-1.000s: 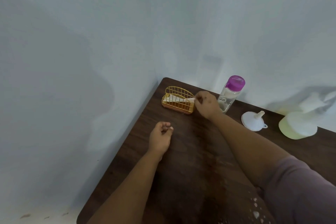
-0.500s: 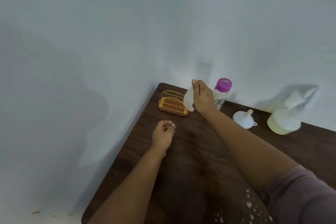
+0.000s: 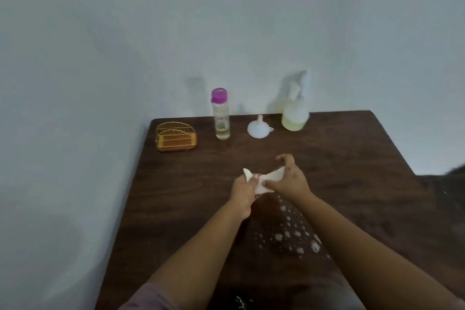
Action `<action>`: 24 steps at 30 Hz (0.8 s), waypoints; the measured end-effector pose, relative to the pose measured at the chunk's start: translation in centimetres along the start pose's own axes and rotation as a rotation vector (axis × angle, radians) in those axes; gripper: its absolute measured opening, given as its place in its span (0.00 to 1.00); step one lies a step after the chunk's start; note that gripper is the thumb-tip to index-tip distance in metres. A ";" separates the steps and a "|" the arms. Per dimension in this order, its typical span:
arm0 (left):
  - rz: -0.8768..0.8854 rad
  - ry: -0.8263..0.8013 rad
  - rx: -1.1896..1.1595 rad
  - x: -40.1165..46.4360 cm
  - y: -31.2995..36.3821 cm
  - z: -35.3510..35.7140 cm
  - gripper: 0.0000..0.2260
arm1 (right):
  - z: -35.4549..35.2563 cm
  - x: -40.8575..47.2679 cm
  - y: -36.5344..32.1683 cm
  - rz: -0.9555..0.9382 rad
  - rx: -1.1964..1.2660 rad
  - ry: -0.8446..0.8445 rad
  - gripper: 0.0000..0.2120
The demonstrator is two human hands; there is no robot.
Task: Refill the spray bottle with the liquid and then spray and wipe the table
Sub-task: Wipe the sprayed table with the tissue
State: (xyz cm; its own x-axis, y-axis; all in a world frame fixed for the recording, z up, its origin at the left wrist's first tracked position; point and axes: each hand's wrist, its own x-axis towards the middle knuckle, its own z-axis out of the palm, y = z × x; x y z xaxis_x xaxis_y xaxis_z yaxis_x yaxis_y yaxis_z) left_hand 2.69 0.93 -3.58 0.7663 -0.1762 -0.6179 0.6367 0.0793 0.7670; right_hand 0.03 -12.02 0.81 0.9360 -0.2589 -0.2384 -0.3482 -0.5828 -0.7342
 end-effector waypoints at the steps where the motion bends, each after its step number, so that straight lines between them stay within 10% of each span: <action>1: 0.058 -0.012 0.161 -0.3 -0.9 1.1 0.08 | -0.9 -0.8 1.3 0.029 -0.003 -0.015 0.30; 8: 0.248 -0.096 0.611 -3.3 -3.5 7.5 0.19 | -6.3 -4.7 8.2 0.092 -0.167 -0.188 0.12; 15: 0.338 0.059 0.731 -4.2 -7.0 3.9 0.14 | -9.9 -6.8 16.9 0.306 -0.192 0.418 0.13; 24: 0.384 0.425 0.919 -9.4 -13.5 -4.0 0.20 | -3.8 -6.6 18.7 0.164 -0.339 0.075 0.22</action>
State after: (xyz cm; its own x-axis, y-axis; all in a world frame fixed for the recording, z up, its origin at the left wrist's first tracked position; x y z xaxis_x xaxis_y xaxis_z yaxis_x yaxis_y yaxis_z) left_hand -12.79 5.49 -8.82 0.9806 0.0718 -0.1822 0.1748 -0.7403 0.6492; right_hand -12.83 -24.17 -8.96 0.8645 -0.4182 -0.2788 -0.5019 -0.7476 -0.4350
